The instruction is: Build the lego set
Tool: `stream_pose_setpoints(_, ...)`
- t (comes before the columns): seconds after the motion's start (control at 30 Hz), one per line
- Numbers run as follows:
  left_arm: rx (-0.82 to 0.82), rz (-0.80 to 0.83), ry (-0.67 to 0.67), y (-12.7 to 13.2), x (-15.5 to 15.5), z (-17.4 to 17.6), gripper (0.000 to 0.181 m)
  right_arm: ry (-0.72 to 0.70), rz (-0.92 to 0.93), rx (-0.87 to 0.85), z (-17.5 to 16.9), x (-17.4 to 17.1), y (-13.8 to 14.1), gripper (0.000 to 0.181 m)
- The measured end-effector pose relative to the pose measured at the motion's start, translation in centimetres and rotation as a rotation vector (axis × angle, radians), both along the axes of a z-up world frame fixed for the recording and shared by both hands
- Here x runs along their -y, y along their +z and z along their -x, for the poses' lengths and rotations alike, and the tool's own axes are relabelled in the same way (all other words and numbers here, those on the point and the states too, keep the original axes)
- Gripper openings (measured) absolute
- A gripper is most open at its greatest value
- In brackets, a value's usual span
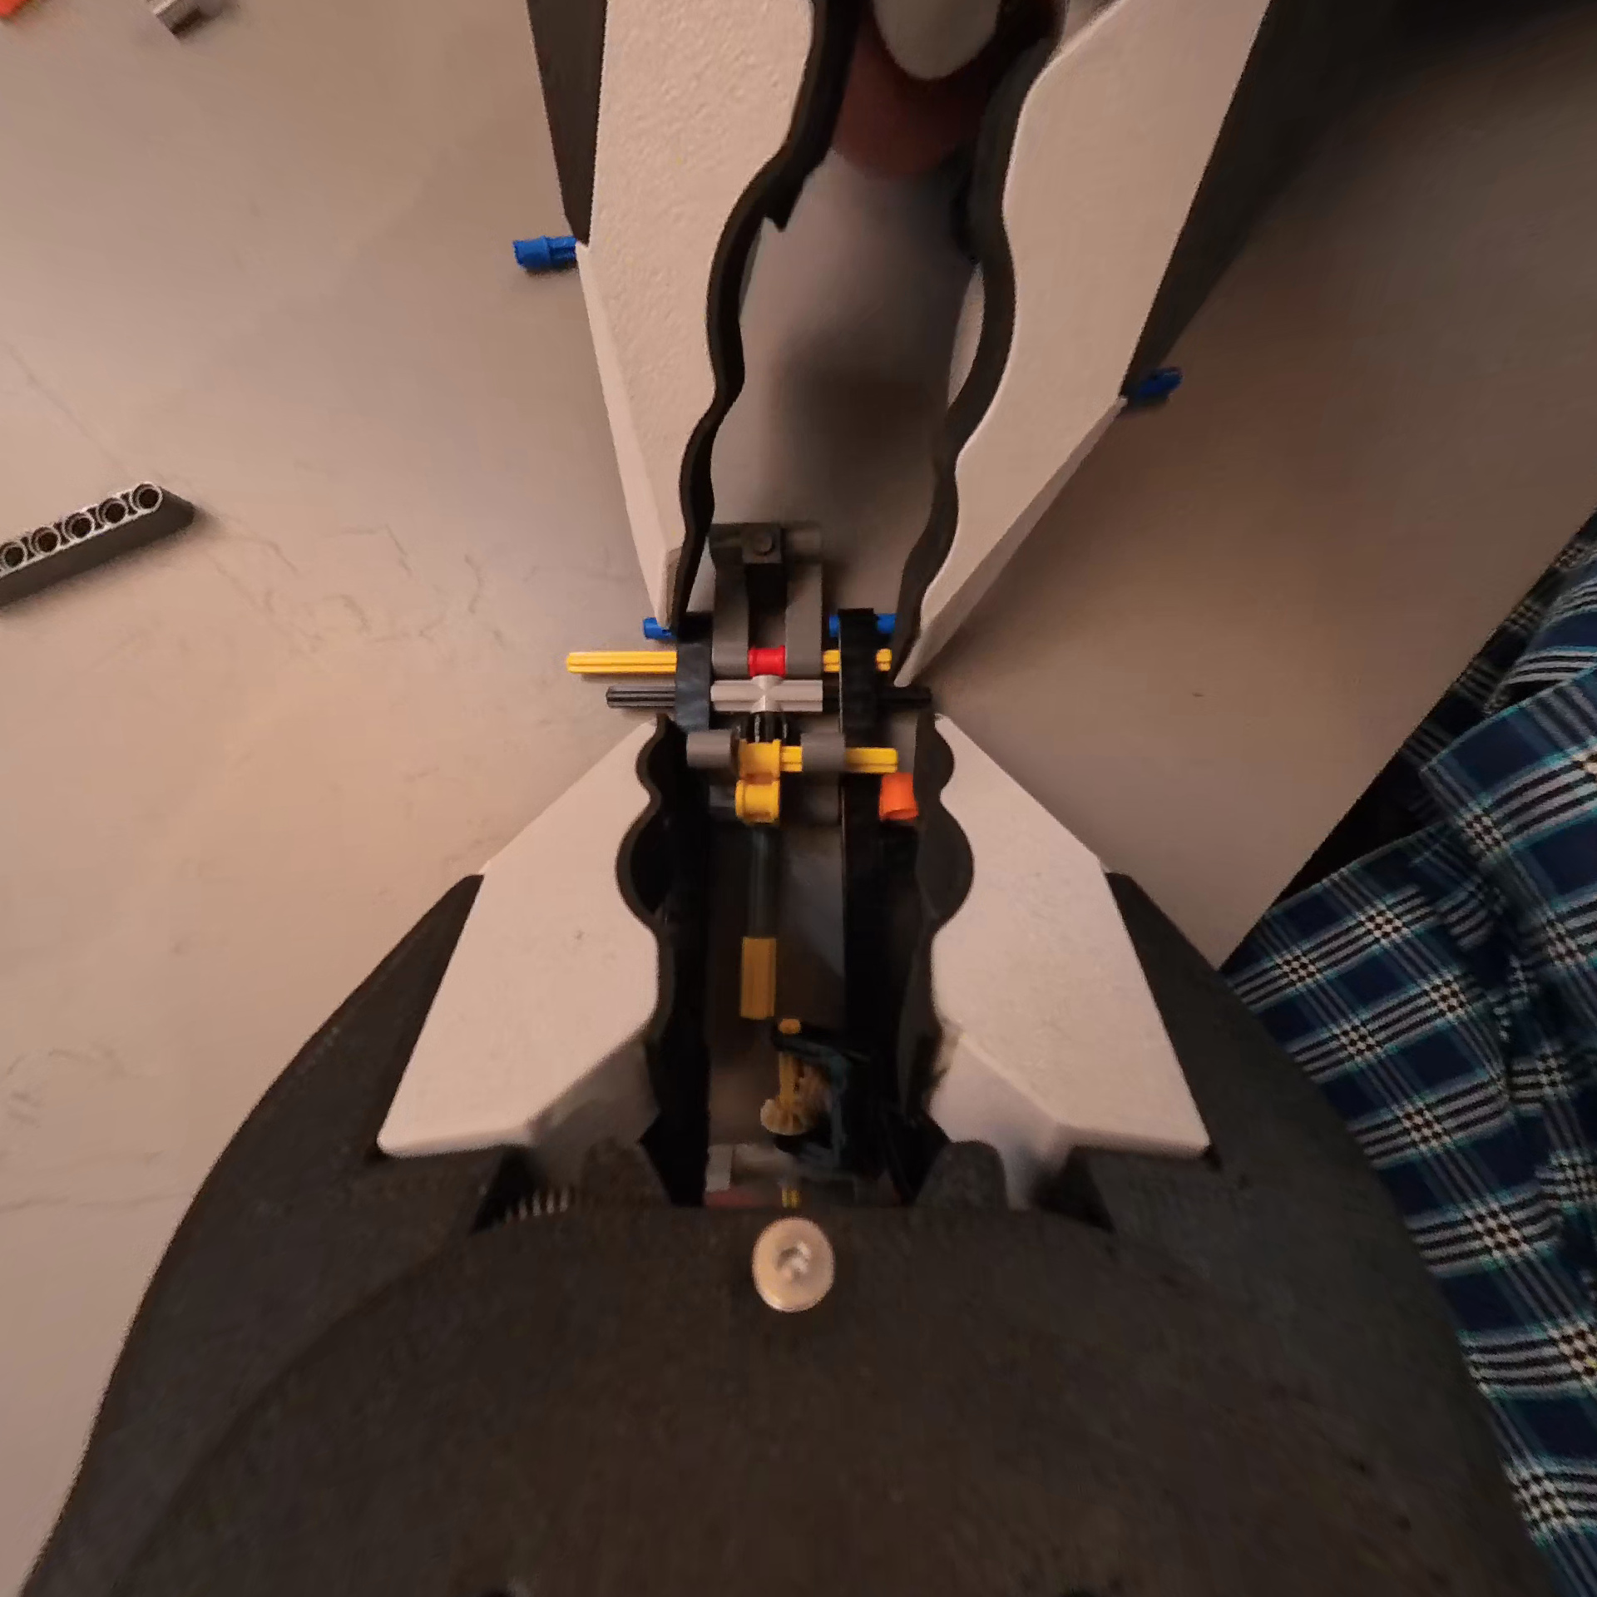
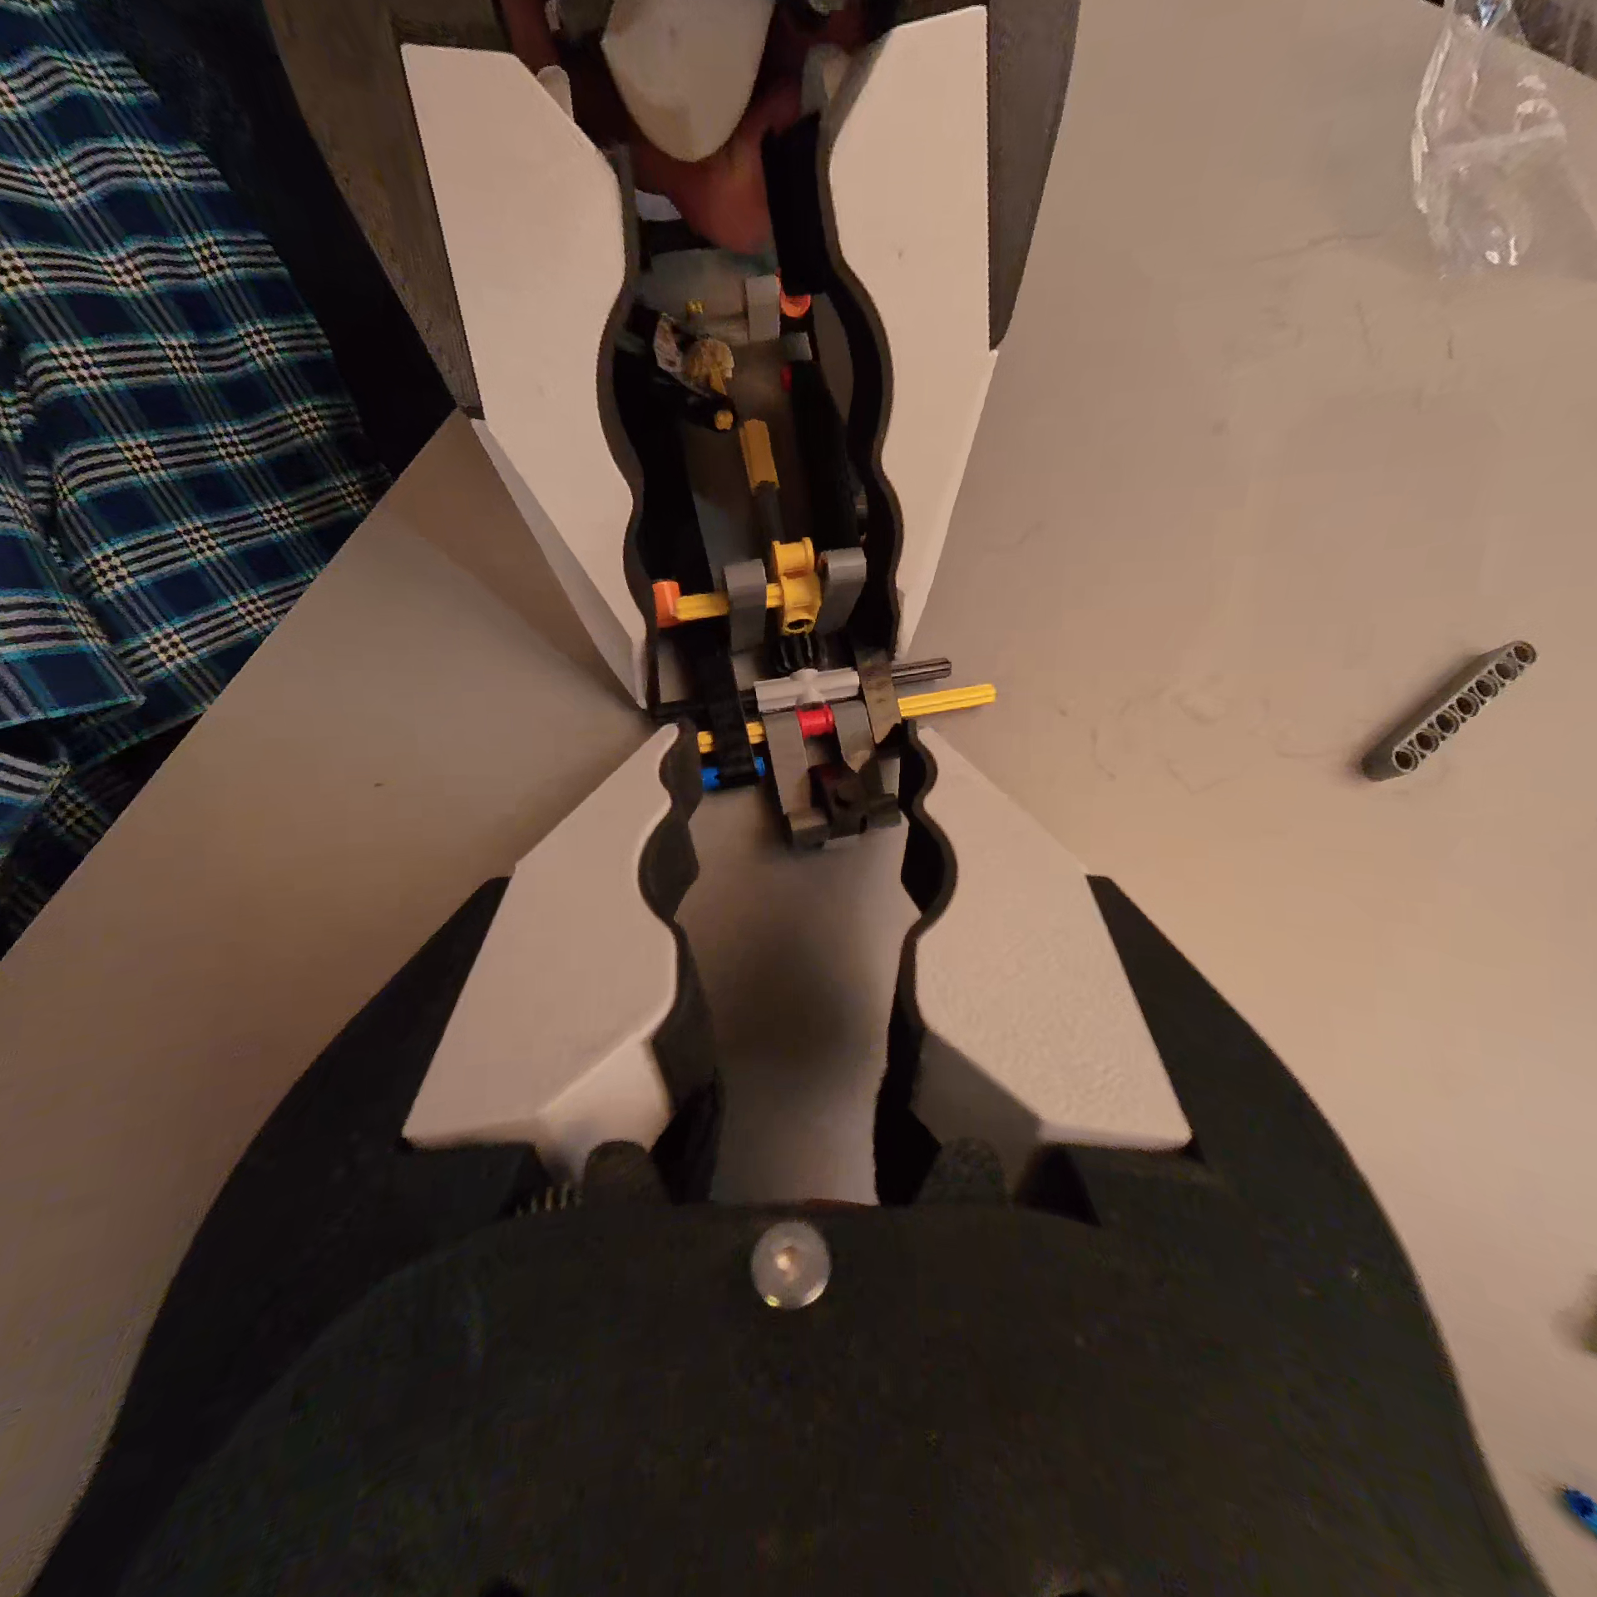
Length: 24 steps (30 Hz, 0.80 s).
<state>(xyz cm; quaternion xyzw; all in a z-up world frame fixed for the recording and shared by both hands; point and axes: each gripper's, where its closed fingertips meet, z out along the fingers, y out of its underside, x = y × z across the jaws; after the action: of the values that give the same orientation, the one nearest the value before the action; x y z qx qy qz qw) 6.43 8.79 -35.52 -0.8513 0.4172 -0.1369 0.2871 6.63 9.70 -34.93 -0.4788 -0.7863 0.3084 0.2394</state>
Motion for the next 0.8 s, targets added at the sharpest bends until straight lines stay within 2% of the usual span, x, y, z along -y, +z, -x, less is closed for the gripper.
stream_pose_setpoints(0.07, 0.005, 0.001, -0.006, 0.0, 0.1, -0.1, 0.053, 0.011, 0.014, 0.007, 0.0, 0.2, 0.2, 0.045)
stream_pose_setpoints(0.13, 0.004, -0.002, -0.012, 0.0, 0.1, -0.1, 0.053, 0.033, 0.057, 0.007, -0.2, 0.6, 0.8, 0.055)
stream_pose_setpoints(0.23, -0.007, 0.003, -0.018, 0.0, 0.1, -0.1, 0.052, 0.014, 0.078, 0.037, 0.3, -0.5, 0.7, 0.082)
stream_pose_setpoints(0.3, -0.006, 0.002, -0.017, 0.0, 0.1, 0.0, 0.052, 0.045, 0.066, 0.069, 0.5, -0.6, -0.1, 0.088)
stream_pose_setpoints(0.4, -0.007, 0.004, -0.022, 0.0, 0.1, 0.0, 0.052, 0.093, 0.061, 0.064, 0.8, -0.2, -0.2, 0.077)
stream_pose_setpoints(0.57, -0.001, 0.007, -0.032, 0.0, 0.1, 0.1, 0.051, 0.106, 0.102, 0.066, 1.0, -0.1, -0.4, 0.084)
stream_pose_setpoints(0.67, 0.008, 0.006, -0.023, 0.0, 0.1, 0.1, 0.051, 0.125, 0.077, 0.056, 1.0, -0.1, -0.4, 0.074)
stream_pose_setpoints(0.8, 0.008, 0.006, -0.024, 0.0, 0.2, 0.1, 0.051, 0.124, 0.077, 0.05, 0.8, 0.0, -0.4, 0.073)
